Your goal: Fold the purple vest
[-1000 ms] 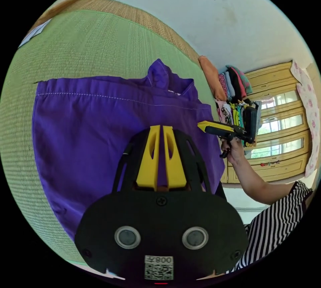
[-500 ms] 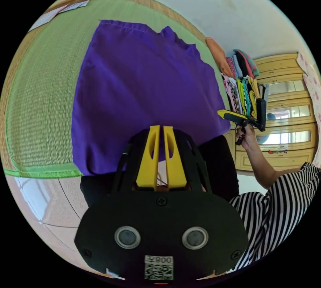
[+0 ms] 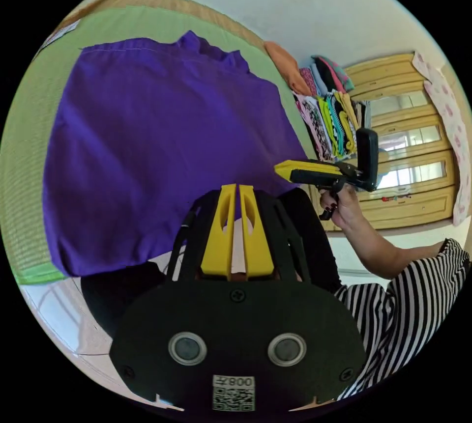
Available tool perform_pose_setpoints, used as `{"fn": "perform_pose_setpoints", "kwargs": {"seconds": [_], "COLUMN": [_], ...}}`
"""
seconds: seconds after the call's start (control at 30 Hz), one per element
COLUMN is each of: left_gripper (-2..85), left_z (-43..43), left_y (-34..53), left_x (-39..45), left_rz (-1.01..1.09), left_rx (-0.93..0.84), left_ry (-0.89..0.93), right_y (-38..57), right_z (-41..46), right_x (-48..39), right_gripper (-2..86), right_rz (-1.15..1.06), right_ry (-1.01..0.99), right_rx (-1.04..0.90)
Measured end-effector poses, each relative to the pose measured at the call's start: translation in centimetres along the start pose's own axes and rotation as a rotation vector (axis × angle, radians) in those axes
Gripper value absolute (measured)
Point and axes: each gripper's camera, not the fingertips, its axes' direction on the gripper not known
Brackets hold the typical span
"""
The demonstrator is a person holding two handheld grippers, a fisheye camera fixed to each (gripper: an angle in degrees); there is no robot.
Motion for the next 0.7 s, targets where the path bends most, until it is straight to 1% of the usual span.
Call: {"fn": "perform_pose_setpoints", "kwargs": {"seconds": [0.07,0.1,0.17,0.3,0.37,0.43,0.53,0.6,0.7], "left_gripper": [0.4,0.3,0.2,0.1,0.1,0.1,0.1,0.1,0.1], "left_z": [1.6,1.6,0.4,-4.3,-7.0,-10.1,-15.0,-18.0,-19.8], "left_y": [-0.7,-0.7,-0.6,0.8,1.9,3.3,5.9,7.6,8.7], "left_x": [0.5,0.5,0.1,1.2,1.6,1.3,-1.0,-3.4,-6.3], "left_rz": [-0.004,0.0,-0.03,-0.014,-0.004,-0.019,-0.112,-0.224,-0.341], "left_rx": [-0.07,-0.079,-0.076,-0.027,0.016,0.058,0.109,0.119,0.125], "left_ry": [-0.077,-0.084,-0.056,-0.083,-0.11,-0.17,-0.298,-0.389,-0.364], "right_y": [0.0,0.2,1.0,3.9,6.1,10.1,16.4,20.1,24.9], "right_z": [1.8,2.7,2.7,0.1,-2.0,-5.3,-8.9,-10.4,-10.9], "right_x": [-0.3,-0.1,0.5,1.6,2.5,4.9,8.8,11.0,13.9], "right_gripper": [4.2,4.3,4.3,4.9,5.5,5.9,6.3,6.6,7.4], "right_rz": [-0.002,0.01,0.03,0.061,0.092,0.17,0.311,0.396,0.511], "right_ry": [0.052,0.056,0.025,-0.007,0.012,0.056,0.107,0.126,0.112], "right_rx": [-0.052,-0.08,-0.072,-0.019,0.028,0.095,0.175,0.213,0.239]}}
